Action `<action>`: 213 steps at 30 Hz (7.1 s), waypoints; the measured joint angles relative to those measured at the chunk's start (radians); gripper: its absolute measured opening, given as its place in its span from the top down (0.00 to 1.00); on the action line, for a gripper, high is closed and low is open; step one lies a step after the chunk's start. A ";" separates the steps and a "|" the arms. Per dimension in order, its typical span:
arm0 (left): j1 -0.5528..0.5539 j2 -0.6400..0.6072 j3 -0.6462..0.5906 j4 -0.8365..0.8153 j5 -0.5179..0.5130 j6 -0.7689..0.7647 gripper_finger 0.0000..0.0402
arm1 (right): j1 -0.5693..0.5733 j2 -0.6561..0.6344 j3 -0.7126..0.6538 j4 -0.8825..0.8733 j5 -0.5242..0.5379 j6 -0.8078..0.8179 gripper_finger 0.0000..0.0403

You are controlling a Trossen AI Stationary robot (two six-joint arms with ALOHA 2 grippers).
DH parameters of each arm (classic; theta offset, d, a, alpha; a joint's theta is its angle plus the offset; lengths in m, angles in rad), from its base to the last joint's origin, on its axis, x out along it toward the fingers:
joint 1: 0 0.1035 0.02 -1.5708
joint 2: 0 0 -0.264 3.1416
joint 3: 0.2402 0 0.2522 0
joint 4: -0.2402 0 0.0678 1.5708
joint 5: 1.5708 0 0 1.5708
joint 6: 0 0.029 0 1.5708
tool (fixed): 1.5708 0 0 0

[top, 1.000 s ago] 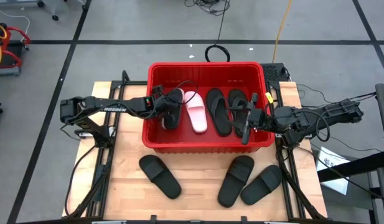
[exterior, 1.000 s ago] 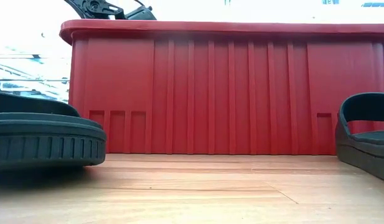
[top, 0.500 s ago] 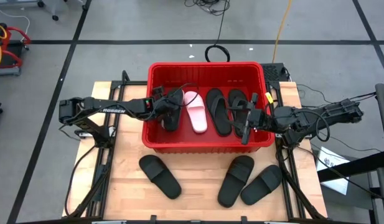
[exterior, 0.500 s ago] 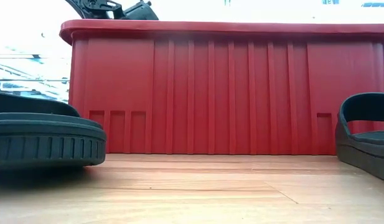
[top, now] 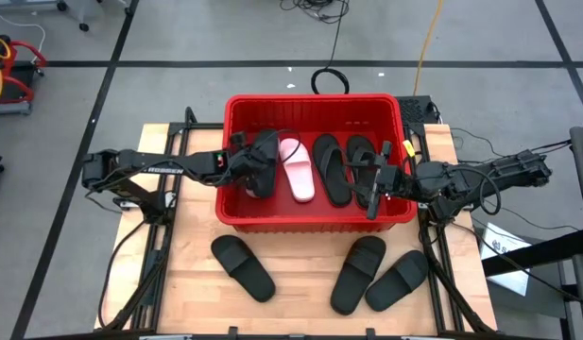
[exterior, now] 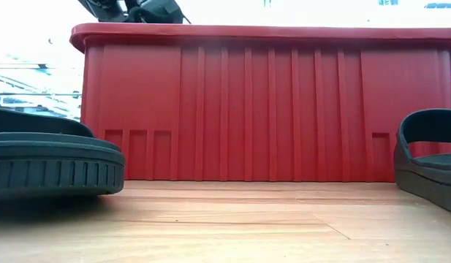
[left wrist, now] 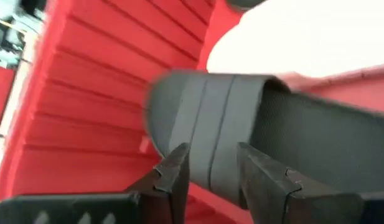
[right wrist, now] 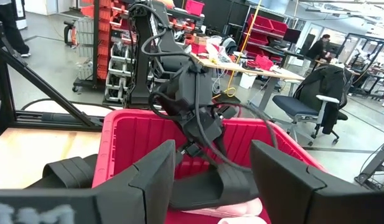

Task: Pick and place slides into bin
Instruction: Put the black slipper into the red bin

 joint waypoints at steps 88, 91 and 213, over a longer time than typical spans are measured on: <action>-0.287 -0.234 0.370 -0.109 0.033 -0.095 0.67 | 0.593 -0.213 -0.614 -0.526 -0.842 1.887 0.51; -0.287 -0.234 0.370 -0.109 0.035 -0.097 0.67 | 0.592 -0.214 -0.647 -0.495 -0.840 1.890 0.51; -0.361 -0.128 0.370 0.263 0.175 0.573 0.67 | -0.087 -0.211 -0.315 0.072 -0.577 1.106 1.00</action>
